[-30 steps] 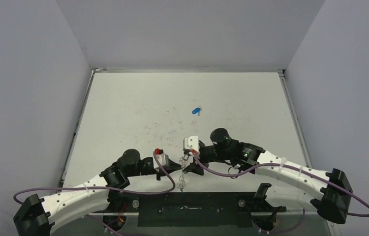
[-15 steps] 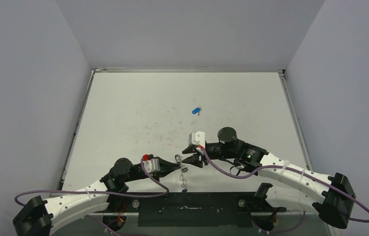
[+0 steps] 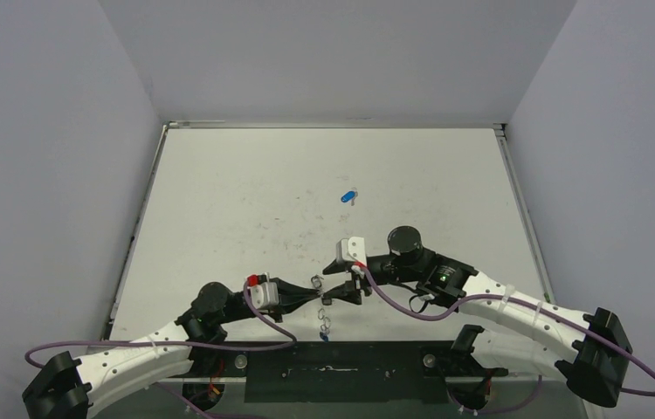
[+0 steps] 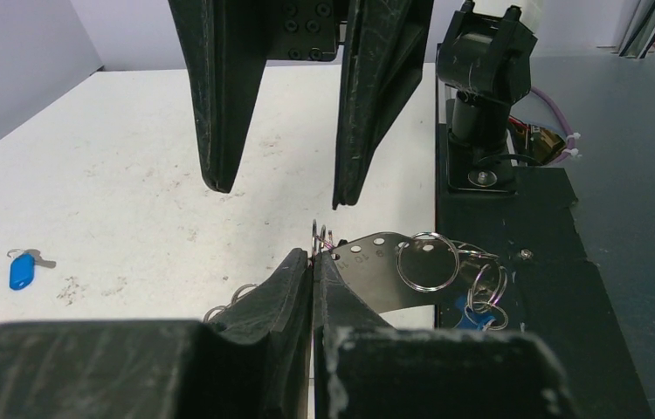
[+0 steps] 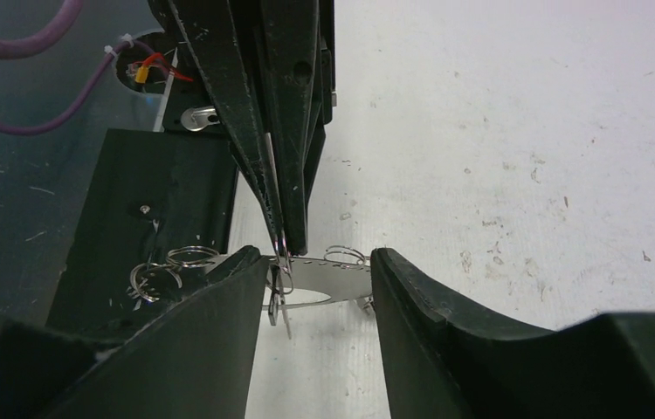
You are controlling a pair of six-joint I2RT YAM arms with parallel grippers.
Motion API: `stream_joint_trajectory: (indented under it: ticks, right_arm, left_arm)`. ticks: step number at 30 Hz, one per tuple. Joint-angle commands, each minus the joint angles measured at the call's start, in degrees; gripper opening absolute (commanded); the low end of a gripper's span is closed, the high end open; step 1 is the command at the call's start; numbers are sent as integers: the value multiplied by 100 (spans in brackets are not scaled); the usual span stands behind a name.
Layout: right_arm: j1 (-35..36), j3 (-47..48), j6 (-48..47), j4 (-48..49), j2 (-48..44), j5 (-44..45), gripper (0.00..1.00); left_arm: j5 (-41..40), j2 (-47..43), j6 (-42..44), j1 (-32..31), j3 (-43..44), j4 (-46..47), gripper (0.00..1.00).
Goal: Put the keys on the keyring
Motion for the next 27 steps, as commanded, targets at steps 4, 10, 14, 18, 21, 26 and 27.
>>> stream_joint_trajectory:
  ticks: [4, 10, 14, 18, 21, 26, 27]
  right_arm:
    - [-12, -14, -22, 334, 55, -362, 38]
    - [-1, 17, 88, 403, 254, -452, 39]
    - [8, 43, 89, 414, 302, -471, 39]
    - [10, 51, 93, 444, 320, -452, 30]
    - [8, 52, 139, 513, 323, -453, 13]
    - [23, 30, 281, 728, 399, -581, 0]
    - [17, 57, 263, 693, 430, -616, 0]
  left_arm:
    - [-49, -79, -13, -35, 142, 370, 0]
    - [-39, -131, -14, -37, 167, 264, 0]
    - [-40, -150, -18, -38, 172, 236, 0]
    - [-38, -137, -16, -37, 189, 224, 0]
    - [-32, -124, -18, -36, 198, 216, 0]
    - [-12, -103, -37, -36, 190, 203, 0]
    - [-14, -118, -36, -36, 191, 187, 0]
